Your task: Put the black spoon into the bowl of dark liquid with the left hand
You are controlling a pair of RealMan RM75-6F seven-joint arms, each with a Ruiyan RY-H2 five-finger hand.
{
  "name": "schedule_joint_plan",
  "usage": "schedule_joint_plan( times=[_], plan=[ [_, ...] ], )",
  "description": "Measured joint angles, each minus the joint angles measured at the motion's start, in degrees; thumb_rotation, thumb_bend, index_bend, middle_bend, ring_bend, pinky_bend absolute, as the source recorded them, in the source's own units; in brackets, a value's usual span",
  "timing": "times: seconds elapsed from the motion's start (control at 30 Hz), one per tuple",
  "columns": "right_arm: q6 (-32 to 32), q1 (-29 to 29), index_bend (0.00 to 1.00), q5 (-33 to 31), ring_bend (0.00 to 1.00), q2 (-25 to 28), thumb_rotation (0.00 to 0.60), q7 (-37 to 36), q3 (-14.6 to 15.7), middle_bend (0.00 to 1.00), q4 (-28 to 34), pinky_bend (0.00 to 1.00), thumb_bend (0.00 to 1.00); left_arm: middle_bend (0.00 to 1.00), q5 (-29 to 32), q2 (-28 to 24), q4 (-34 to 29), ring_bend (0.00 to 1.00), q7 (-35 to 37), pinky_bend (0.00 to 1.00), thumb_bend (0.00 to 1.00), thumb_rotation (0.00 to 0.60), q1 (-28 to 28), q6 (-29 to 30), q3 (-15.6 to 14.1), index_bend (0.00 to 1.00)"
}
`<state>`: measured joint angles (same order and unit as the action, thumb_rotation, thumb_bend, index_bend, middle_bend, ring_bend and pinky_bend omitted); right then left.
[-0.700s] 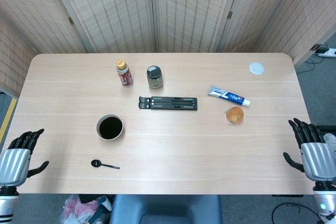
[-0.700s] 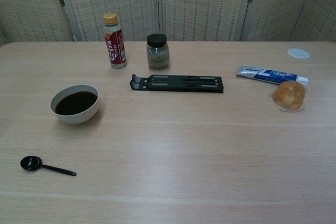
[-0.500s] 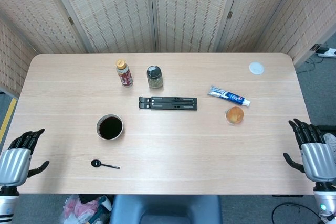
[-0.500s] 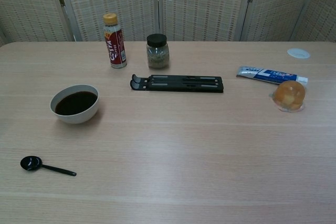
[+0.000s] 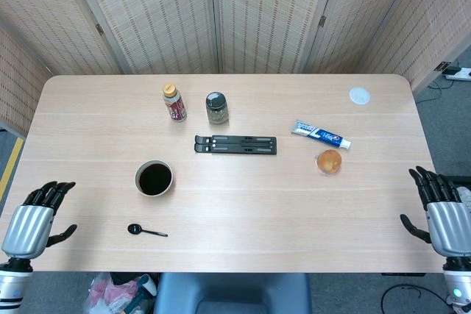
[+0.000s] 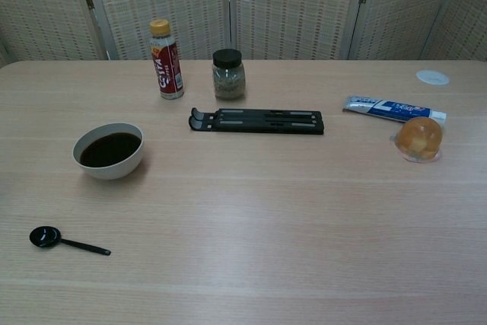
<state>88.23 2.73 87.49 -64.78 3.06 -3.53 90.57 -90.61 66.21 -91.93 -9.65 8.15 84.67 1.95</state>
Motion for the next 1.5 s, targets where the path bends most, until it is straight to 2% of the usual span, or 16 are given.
schedule_joint_plan(
  times=[0.2,0.3,0.4,0.6,0.67,0.8,0.9,1.13,1.5],
  plan=[
    [0.06,-0.06,0.04,-0.1,0.09,0.34,0.6,-0.28,-0.16,0.07,0.08,0.12,0.17,0.25,-2.42,-0.07,0.17,0.21,0.16,0.28,0.21,0.6,1.41,-1.07,-0.51,0.23],
    [-0.11,0.03,0.04,-0.19,0.09,0.46,0.6,-0.3,-0.27,0.07,0.17,0.12,0.17,0.29,-4.53,-0.08,0.49,0.26,0.21,0.3,0.21,0.6,2.65,-1.97,-0.93,0.26],
    [-0.16,0.16,0.03,-0.09,0.09,0.52,0.6,-0.28,-0.36,0.07,0.23,0.12,0.17,0.35,-6.28,-0.08,0.84,0.32,0.32,0.37,0.21,0.6,4.1,-3.31,-1.32,0.3],
    [-0.61,0.33,0.04,-0.24,0.09,0.73,0.6,-0.18,-0.39,0.07,0.48,0.12,0.17,0.51,-10.58,0.27,2.01,0.46,0.7,0.63,0.21,0.6,8.21,-7.61,-2.35,0.36],
    [-0.71,0.36,0.04,-0.27,0.09,0.74,0.6,-0.23,-0.39,0.07,0.51,0.12,0.17,0.6,-11.68,0.53,2.4,0.54,0.78,0.72,0.21,0.6,9.42,-9.06,-2.75,0.38],
    [-0.89,0.44,0.03,-0.37,0.09,0.75,0.6,-0.11,-0.42,0.07,0.5,0.12,0.17,0.7,-13.23,1.68,3.32,0.65,0.95,0.86,0.21,0.6,12.24,-12.33,-3.52,0.42],
    [-1.08,0.5,0.03,-0.48,0.09,0.8,0.6,-0.07,-0.44,0.07,0.49,0.12,0.17,0.77,-13.95,3.13,4.21,0.71,1.05,0.91,0.21,0.6,13.87,-14.24,-3.92,0.44],
    [-1.49,0.66,0.03,-0.75,0.09,0.72,0.6,-0.38,-0.49,0.07,0.18,0.12,0.17,0.88,-13.27,7.62,6.53,0.81,0.22,1.0,0.21,0.6,16.59,-18.74,-4.2,0.46],
    [-1.38,0.26,0.04,-1.12,0.09,0.71,0.6,-1.26,-0.32,0.07,-0.52,0.12,0.17,0.97,-7.58,12.22,7.9,0.89,-5.72,1.0,0.22,0.6,18.96,-25.45,-3.96,0.49]
  ],
)
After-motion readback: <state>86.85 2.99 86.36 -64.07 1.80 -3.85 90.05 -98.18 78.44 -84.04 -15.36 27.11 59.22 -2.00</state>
